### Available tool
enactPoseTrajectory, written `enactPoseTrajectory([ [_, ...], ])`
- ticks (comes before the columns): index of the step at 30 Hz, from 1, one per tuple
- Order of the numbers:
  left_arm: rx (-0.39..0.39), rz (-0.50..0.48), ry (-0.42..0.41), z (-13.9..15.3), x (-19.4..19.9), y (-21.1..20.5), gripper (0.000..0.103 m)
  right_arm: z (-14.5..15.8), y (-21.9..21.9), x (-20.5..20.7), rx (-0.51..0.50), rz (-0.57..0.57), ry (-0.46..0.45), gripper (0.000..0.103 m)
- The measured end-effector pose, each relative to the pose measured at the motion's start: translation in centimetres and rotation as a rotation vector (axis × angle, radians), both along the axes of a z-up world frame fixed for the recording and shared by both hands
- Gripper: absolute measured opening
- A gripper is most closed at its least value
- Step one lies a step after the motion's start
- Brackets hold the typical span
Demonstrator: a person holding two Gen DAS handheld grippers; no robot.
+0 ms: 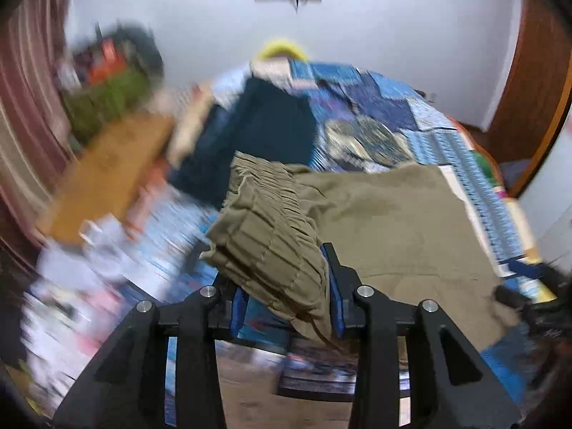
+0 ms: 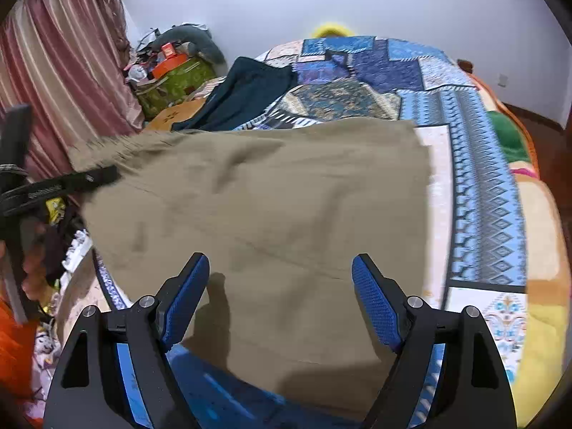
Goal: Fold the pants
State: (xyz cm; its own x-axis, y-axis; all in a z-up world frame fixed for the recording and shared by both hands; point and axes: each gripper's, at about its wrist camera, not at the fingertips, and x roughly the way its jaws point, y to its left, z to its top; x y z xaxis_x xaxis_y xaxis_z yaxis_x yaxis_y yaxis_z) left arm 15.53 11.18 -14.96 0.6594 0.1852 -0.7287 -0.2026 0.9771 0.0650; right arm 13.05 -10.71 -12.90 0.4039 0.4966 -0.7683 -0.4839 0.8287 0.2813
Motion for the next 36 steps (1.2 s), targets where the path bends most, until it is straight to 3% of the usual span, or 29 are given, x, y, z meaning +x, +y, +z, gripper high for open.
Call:
enactPoseTrajectory([
  [1, 0.078, 0.005, -0.025, 0.9, -0.3, -0.5, 0.037, 0.0, -0.3, 0.0, -0.006, -0.002, 0.0, 0.079],
  [4, 0.191, 0.002, -0.065, 2.1, -0.4, -1.3, 0.037, -0.4, -0.8, -0.3, -0.026, -0.007, 0.007, 0.079],
  [11, 0.222, -0.068, -0.125, 4.2, 0.6, -3.9, 0.034, -1.5, -1.1, -0.8, -0.026, -0.007, 0.029, 0.079],
  [17, 0.175, -0.184, -0.166, 5.8, 1.7, -7.6, 0.031, -1.7, -1.3, -0.8, -0.01, -0.007, 0.036, 0.079],
  [23, 0.096, -0.318, -0.153, 6.2, 3.0, -11.3, 0.029, -1.9, -1.5, -0.8, 0.011, -0.013, 0.043, 0.079],
  [30, 0.01, -0.404, -0.091, 4.8, 4.2, -14.5, 0.029, -1.9, -1.6, -0.8, 0.019, -0.014, 0.044, 0.079],
  [36, -0.091, -0.482, 0.019, 3.4, 4.4, -15.5, 0.032, -1.8, -1.6, -0.8, 0.022, -0.015, 0.045, 0.079],
])
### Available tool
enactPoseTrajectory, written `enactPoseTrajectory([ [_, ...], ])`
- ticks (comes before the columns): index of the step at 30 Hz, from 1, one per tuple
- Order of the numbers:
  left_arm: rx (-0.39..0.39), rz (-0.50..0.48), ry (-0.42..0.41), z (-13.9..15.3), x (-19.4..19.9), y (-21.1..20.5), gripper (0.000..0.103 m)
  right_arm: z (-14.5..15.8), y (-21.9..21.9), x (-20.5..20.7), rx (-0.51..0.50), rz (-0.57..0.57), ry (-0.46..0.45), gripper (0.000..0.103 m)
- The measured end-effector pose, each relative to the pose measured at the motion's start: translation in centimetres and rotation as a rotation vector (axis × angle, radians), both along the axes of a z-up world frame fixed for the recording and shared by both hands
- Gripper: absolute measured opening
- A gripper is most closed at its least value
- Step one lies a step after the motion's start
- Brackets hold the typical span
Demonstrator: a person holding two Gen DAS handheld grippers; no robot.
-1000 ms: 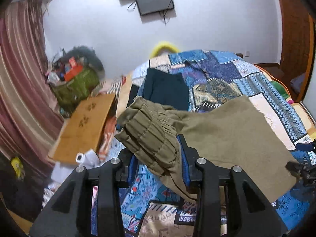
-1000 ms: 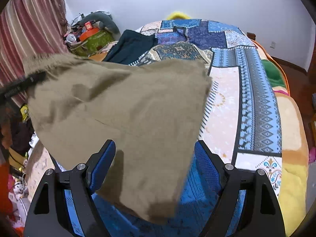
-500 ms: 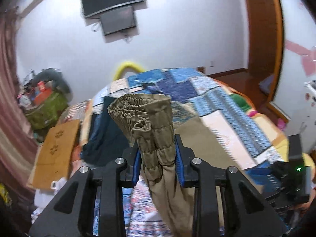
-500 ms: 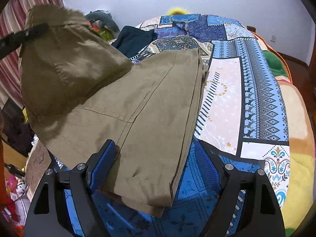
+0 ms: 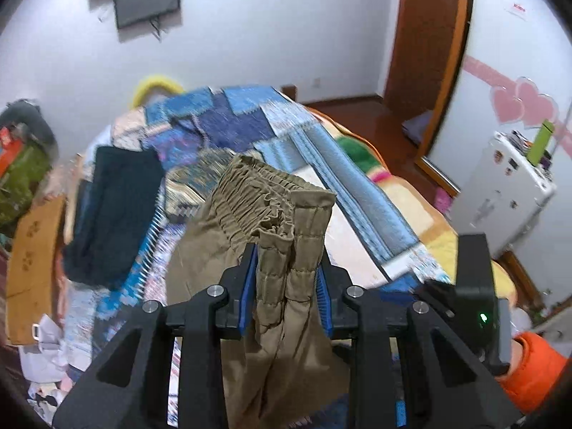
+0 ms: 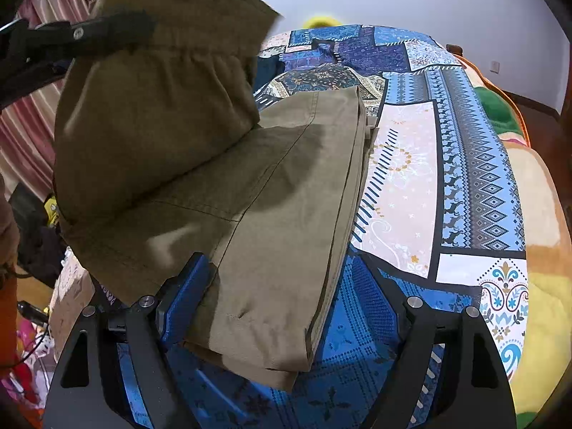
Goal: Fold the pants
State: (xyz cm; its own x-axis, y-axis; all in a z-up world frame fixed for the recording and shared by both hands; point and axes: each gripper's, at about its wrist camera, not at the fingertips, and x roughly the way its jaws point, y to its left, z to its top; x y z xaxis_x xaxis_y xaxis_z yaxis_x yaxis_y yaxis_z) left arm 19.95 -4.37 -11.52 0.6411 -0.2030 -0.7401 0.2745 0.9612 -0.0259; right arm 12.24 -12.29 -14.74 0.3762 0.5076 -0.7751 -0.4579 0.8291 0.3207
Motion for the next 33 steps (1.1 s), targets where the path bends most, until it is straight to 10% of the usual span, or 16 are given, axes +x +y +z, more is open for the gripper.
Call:
enactPoseTrajectory([
  [18, 0.086, 0.093, -0.031, -0.1, 3.8, 6.1, 0.085, -0.3, -0.5, -0.1, 0.023, -0.021, 0.029, 0.081],
  [33, 0.264, 0.128, 0.298, -13.5, 18.1, 7.3, 0.09, 0.0, -2.1, -0.2, 0.005, -0.058, 0.043, 0.081],
])
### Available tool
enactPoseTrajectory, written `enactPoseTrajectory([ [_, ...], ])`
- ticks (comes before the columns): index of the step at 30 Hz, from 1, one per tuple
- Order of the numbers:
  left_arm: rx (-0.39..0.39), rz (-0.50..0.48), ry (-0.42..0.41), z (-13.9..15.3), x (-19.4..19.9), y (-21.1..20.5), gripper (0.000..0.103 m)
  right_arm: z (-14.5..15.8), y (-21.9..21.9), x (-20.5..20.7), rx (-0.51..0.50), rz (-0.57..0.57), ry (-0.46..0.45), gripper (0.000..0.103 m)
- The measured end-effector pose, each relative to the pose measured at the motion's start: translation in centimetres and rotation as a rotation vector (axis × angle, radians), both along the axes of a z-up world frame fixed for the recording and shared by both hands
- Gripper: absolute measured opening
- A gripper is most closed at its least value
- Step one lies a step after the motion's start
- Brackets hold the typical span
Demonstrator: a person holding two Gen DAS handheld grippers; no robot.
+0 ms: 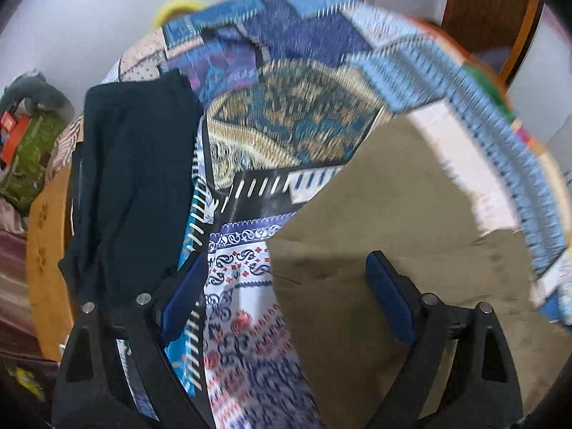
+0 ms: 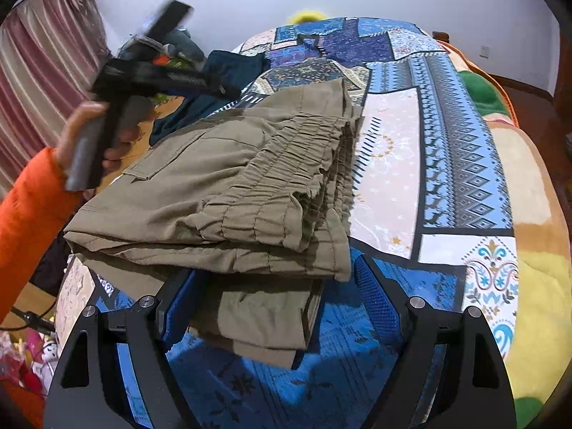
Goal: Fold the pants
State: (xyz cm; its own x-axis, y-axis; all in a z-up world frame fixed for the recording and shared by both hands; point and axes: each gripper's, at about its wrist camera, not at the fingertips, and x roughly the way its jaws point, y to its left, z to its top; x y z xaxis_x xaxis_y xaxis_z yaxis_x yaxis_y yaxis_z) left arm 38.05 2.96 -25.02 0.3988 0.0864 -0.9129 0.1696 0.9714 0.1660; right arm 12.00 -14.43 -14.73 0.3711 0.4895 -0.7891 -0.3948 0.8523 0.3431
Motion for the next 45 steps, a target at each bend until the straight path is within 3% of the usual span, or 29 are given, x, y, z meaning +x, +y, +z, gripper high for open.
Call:
enactPoseTrajectory([
  [2, 0.06, 0.009, 0.031, -1.8, 0.5, 0.1, 0.093, 0.0, -0.5, 0.0, -0.002, -0.015, 0.003, 0.081],
  [4, 0.06, 0.018, 0.046, -2.8, 0.5, 0.7, 0.099, -0.1, -1.1, 0.0, -0.002, -0.036, 0.01, 0.081],
  [12, 0.142, -0.039, 0.016, -2.0, -3.3, 1.5, 0.1, 0.0, -4.0, -0.2, -0.024, -0.122, 0.018, 0.081],
  [22, 0.042, -0.031, 0.024, 1.1, -11.3, 4.3, 0.1, 3.7, -6.8, -0.8, -0.055, -0.2, -0.104, 0.081],
  [28, -0.075, -0.023, 0.009, 2.1, -15.1, 3.7, 0.1, 4.3, -5.0, -0.2, -0.051, -0.151, -0.143, 0.081],
  [31, -0.077, -0.021, -0.043, 2.5, -16.1, 2.9, 0.1, 3.7, -3.7, 0.6, -0.029, -0.108, -0.144, 0.081],
  [33, -0.071, -0.017, -0.066, 2.6, -16.2, 2.8, 0.1, 3.0, -2.8, 1.4, -0.016, -0.083, -0.122, 0.077],
  [35, -0.079, -0.003, -0.087, 2.8, -16.5, 3.2, 0.095, 2.1, -2.0, 2.3, 0.001, -0.064, -0.09, 0.063],
  [38, -0.109, 0.03, -0.11, 3.0, -16.6, 4.5, 0.082, 0.7, -1.2, 3.1, -0.004, -0.042, -0.044, 0.047],
  [40, -0.106, 0.072, -0.097, 2.3, -16.5, 5.6, 0.08, -0.5, -0.9, 3.3, -0.021, -0.028, -0.017, 0.039],
  [45, -0.203, 0.131, -0.096, 1.7, -16.9, 7.2, 0.08, -1.4, -1.1, 2.6, -0.028, -0.02, -0.006, 0.031],
])
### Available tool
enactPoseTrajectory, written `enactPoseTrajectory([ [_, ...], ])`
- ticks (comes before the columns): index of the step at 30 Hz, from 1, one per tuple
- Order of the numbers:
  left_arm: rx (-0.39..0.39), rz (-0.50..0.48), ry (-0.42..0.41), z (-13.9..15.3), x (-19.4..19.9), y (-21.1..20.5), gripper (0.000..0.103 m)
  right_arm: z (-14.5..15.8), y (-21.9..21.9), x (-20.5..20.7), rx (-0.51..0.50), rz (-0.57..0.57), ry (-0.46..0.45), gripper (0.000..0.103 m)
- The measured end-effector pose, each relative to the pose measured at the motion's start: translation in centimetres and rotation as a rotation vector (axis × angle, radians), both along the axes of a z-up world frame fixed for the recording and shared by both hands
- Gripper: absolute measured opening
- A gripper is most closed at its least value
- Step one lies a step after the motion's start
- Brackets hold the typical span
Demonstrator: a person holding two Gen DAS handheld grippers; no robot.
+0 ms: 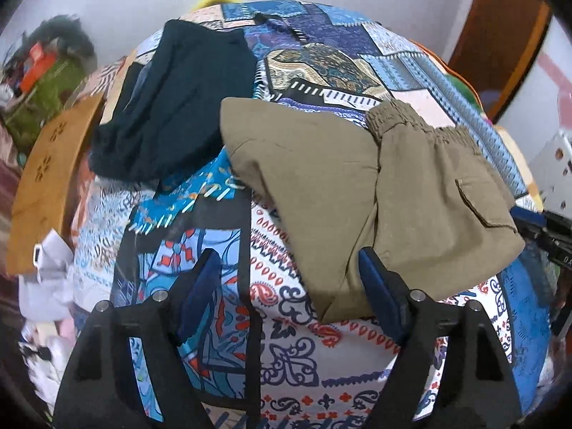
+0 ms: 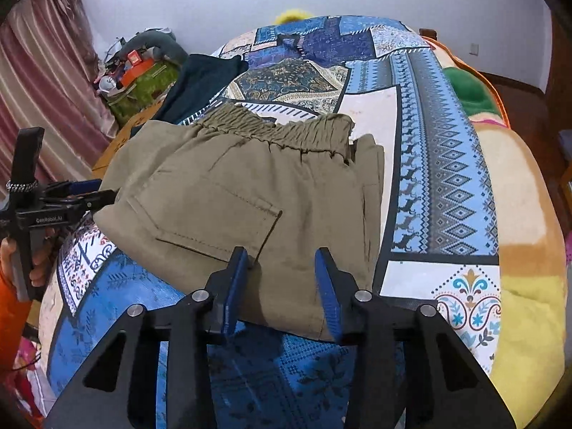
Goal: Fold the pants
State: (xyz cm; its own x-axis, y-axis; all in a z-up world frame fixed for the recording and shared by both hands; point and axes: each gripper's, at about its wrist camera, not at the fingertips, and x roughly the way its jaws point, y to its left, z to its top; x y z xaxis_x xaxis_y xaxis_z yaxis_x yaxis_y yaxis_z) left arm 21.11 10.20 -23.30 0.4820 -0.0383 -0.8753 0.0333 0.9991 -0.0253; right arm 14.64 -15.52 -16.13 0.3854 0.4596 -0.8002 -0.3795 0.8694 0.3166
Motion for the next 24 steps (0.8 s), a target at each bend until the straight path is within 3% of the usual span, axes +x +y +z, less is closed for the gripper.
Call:
enactPoseTrajectory([
  [2, -0.016, 0.017, -0.001, 0.0, -0.3, 0.4, 0.08, -0.1, -0.4, 0.0, -0.006, -0.004, 0.009, 0.025],
  [6, -0.02, 0.03, 0.0, 0.3, -0.7, 1.1, 0.08, -0.2, -0.7, -0.1, 0.007, 0.005, 0.027, 0.025],
  [7, -0.004, 0.042, -0.005, 0.5, -0.8, 1.4, 0.078, -0.2, -0.6, -0.1, -0.002, 0.009, 0.025, 0.025],
  [9, 0.14, 0.116, -0.003, 0.3, -0.9, 2.3, 0.069, -0.2, -0.4, -0.1, -0.016, 0.014, 0.018, 0.025],
  [10, 0.138, 0.139, 0.006, 0.2, -1.0, 3.3, 0.067, -0.3, -0.4, -0.1, -0.019, 0.015, 0.015, 0.025],
  [13, -0.003, 0.173, 0.03, 0.8, -1.5, 6.2, 0.066, -0.3, -0.4, -0.3, -0.014, 0.011, 0.01, 0.025],
  [14, 0.003, 0.173, 0.019, 1.2, -1.6, 6.3, 0.066, -0.3, -0.4, -0.2, -0.011, 0.01, 0.01, 0.027],
  [18, 0.013, 0.108, -0.051, 3.9, -1.1, 4.5, 0.067, 0.2, -0.3, 0.0, -0.021, 0.015, 0.018, 0.027],
  [24, -0.016, -0.072, -0.111, 6.6, 2.4, -1.6, 0.071, 2.7, -0.8, 1.3, -0.009, 0.011, -0.009, 0.035],
])
